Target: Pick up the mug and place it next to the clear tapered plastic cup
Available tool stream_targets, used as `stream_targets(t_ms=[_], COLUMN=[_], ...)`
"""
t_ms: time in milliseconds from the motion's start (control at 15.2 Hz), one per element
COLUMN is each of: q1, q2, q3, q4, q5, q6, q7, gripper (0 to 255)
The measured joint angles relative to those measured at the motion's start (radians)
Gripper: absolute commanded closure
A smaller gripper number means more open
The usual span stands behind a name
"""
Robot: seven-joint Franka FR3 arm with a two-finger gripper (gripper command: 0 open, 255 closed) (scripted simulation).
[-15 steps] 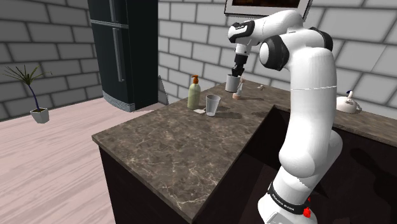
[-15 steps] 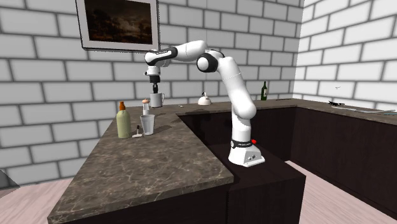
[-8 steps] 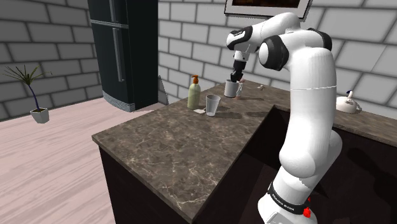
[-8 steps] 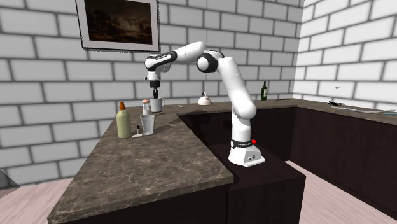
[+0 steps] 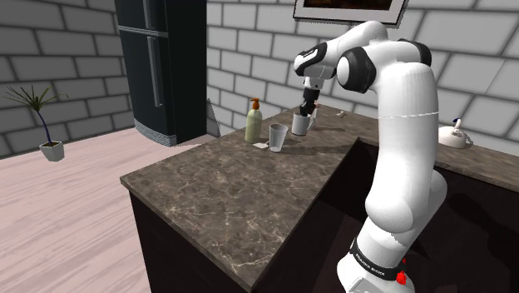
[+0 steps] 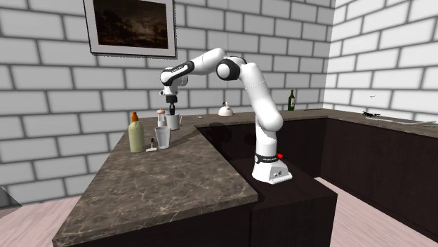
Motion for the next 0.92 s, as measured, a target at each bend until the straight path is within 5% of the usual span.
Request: stream_targets(t_ms=[924], q1=[-0.004], q2=[0.060], q3=[0.020], q4=[-0.105], q5=[0.041], q6=[0.156], q7=[-0.031], gripper=[255])
